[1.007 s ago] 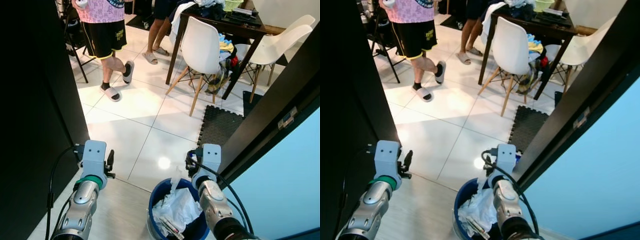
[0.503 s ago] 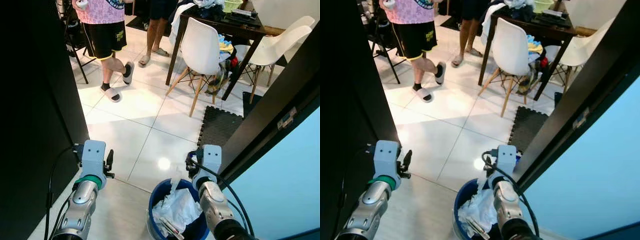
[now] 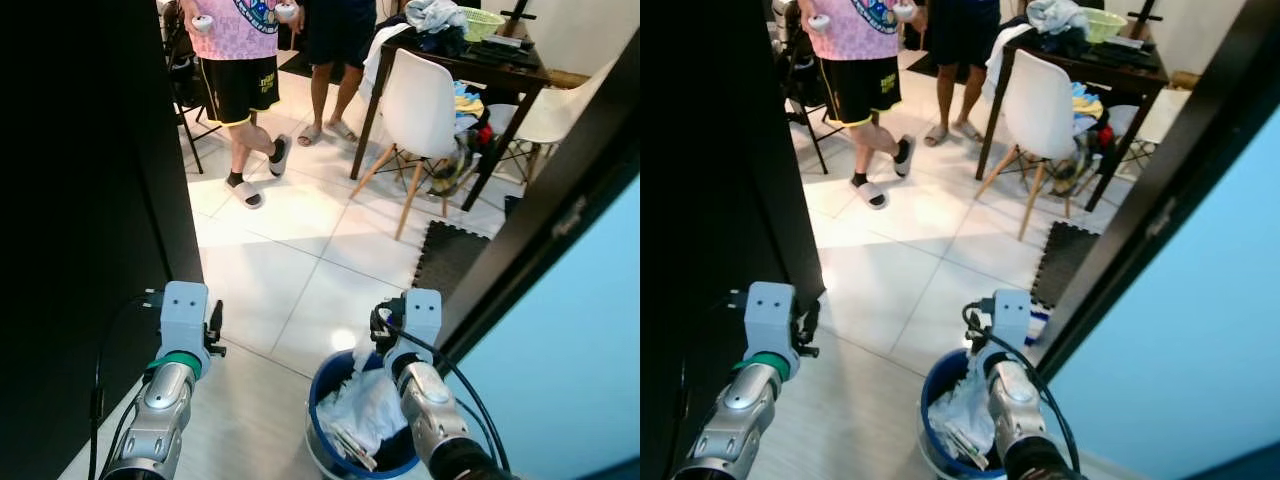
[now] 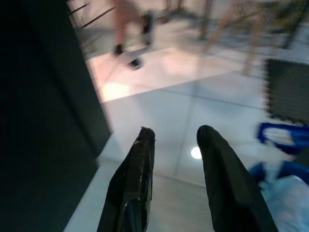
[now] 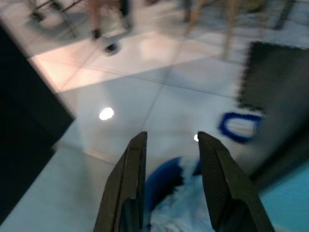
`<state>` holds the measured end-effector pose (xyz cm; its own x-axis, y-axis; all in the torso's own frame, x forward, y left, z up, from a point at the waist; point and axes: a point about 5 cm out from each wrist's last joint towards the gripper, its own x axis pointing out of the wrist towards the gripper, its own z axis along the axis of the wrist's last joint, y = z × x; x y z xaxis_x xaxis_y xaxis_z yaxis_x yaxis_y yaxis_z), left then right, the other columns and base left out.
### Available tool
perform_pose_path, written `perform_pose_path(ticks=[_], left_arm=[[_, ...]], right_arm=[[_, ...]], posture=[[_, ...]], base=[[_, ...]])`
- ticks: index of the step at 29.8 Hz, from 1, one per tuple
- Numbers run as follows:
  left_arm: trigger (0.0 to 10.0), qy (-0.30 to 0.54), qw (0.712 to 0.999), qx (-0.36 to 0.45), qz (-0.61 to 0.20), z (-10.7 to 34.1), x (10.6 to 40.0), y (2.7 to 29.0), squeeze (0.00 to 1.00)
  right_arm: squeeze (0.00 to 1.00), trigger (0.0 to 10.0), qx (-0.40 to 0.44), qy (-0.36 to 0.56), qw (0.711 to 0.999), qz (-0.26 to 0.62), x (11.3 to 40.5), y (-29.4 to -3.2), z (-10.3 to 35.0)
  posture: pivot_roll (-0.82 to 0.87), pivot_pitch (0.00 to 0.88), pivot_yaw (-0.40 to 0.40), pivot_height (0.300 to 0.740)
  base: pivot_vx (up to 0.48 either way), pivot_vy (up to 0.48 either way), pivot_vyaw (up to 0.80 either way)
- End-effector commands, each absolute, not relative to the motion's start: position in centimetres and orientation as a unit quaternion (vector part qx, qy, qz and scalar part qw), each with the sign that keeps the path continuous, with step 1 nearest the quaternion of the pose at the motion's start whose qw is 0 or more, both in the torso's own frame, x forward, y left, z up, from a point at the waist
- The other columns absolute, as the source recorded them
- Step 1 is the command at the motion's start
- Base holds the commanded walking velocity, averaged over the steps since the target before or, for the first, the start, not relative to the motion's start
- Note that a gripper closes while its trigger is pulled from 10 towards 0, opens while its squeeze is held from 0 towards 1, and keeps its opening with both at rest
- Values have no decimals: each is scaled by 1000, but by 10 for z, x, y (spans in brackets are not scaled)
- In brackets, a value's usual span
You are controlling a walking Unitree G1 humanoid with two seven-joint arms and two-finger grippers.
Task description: Clean up the room
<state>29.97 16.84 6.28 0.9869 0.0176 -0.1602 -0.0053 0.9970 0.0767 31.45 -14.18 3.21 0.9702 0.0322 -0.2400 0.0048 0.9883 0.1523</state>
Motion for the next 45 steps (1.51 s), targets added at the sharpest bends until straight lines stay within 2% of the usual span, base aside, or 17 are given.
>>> perform_pose_path(ticks=[1,45], left_arm=[[10000,91,995,37,1,57,297,166,0],[10000,88,995,37,-1,58,303,166,0]], right_arm=[[0,10000,81,130,988,-4,312,-146,28],[0,10000,82,129,988,-11,313,-148,30]], posture=[[73,0,-20,740],[63,0,-11,740]], base=[[-270,0,0],[-269,0,0]])
